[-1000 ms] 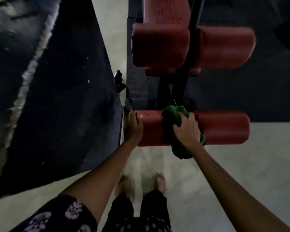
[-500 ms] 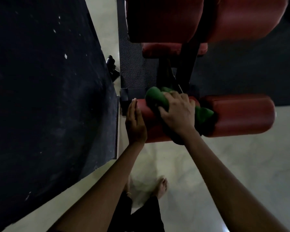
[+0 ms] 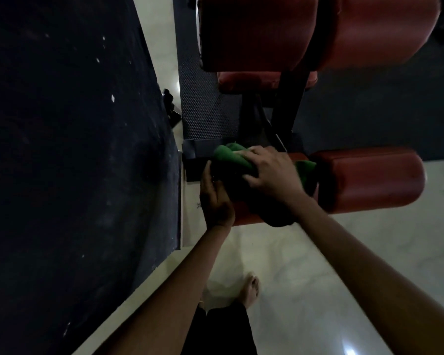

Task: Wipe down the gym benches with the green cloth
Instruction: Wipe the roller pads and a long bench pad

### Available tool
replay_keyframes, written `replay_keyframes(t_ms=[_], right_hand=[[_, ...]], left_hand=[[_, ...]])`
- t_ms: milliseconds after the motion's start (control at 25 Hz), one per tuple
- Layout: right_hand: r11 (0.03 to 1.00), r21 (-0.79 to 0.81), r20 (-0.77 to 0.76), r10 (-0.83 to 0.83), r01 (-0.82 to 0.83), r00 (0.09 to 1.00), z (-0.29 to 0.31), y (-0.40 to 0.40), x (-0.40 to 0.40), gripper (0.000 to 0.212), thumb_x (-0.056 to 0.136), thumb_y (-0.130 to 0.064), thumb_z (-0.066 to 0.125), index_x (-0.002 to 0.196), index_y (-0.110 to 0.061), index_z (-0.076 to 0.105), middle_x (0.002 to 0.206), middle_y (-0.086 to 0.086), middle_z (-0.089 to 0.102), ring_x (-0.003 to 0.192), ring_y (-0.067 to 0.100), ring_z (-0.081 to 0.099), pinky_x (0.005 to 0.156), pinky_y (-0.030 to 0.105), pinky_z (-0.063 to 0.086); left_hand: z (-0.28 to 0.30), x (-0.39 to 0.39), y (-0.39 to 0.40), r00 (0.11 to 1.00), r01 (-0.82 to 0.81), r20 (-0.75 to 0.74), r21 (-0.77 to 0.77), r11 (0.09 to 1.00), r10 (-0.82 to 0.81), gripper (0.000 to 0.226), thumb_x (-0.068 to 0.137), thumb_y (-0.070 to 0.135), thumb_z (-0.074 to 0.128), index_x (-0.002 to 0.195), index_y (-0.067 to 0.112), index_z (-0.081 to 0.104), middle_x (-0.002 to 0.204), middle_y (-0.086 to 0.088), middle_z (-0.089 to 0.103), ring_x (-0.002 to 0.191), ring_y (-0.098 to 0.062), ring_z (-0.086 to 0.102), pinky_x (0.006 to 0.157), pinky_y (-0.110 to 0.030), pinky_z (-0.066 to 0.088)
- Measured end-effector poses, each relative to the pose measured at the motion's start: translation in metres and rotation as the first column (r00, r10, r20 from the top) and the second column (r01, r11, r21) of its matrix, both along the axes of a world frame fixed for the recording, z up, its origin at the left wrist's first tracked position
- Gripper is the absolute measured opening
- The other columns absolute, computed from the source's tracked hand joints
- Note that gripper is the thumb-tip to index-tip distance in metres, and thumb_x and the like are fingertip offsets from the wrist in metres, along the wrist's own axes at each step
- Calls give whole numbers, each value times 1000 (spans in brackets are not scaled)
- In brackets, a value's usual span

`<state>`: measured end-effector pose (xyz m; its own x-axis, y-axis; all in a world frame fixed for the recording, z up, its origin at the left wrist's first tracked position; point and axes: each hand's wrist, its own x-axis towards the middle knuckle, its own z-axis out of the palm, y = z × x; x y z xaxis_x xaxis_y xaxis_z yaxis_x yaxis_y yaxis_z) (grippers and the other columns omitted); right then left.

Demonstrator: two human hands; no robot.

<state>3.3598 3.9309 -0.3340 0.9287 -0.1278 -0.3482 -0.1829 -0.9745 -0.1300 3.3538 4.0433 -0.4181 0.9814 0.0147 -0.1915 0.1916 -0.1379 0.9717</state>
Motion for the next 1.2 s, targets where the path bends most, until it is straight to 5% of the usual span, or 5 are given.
replay_keyframes(t_ms=[160, 400, 720, 960, 1200], right_hand=[[924, -35, -194, -380, 381, 905, 13, -59, 19, 42, 93, -45, 49, 128, -23, 52, 130, 10, 52, 119, 32, 46, 96, 40, 37], [951, 299, -351, 32, 79, 936, -10, -2, 82, 49, 95, -38, 50, 142, -29, 40, 142, 6, 45, 127, 26, 44, 101, 35, 37], [935, 152, -530, -196, 319, 825, -22, -39, 94, 54, 88, -53, 55, 128, -18, 57, 130, 7, 56, 116, 29, 54, 90, 32, 42], [975, 166, -176, -120, 149, 977, -5, -22, 54, 41, 92, -52, 47, 128, -34, 53, 130, 3, 57, 120, 26, 51, 94, 37, 40], [974, -185, 86, -113, 127, 990, -14, 2, 29, 51, 90, -49, 44, 136, -27, 46, 125, 11, 54, 114, 32, 48, 91, 41, 35]], left_hand=[[-3, 2, -2, 1000, 5, -15, 32, 999, -4, 55, 93, 34, 29, 139, 7, 41, 143, -10, 43, 132, -20, 40, 107, -23, 32], [-5, -1, -2, 998, -14, -68, 4, 1000, 14, 58, 92, 37, 32, 139, 4, 40, 144, -13, 42, 132, -23, 40, 109, -33, 34], [-7, 1, -2, 1000, 7, 7, 0, 1000, -7, 67, 89, 51, 27, 138, 9, 43, 142, -9, 45, 129, -17, 43, 105, -31, 38], [-7, 0, 1, 1000, -10, 12, -7, 1000, 10, 60, 91, 45, 30, 137, 9, 44, 141, -8, 45, 127, -14, 43, 102, -20, 36], [-1, 7, 2, 996, 65, -60, -67, 996, -69, 51, 94, 28, 28, 140, 7, 36, 145, -8, 38, 126, -5, 35, 100, -4, 28]])
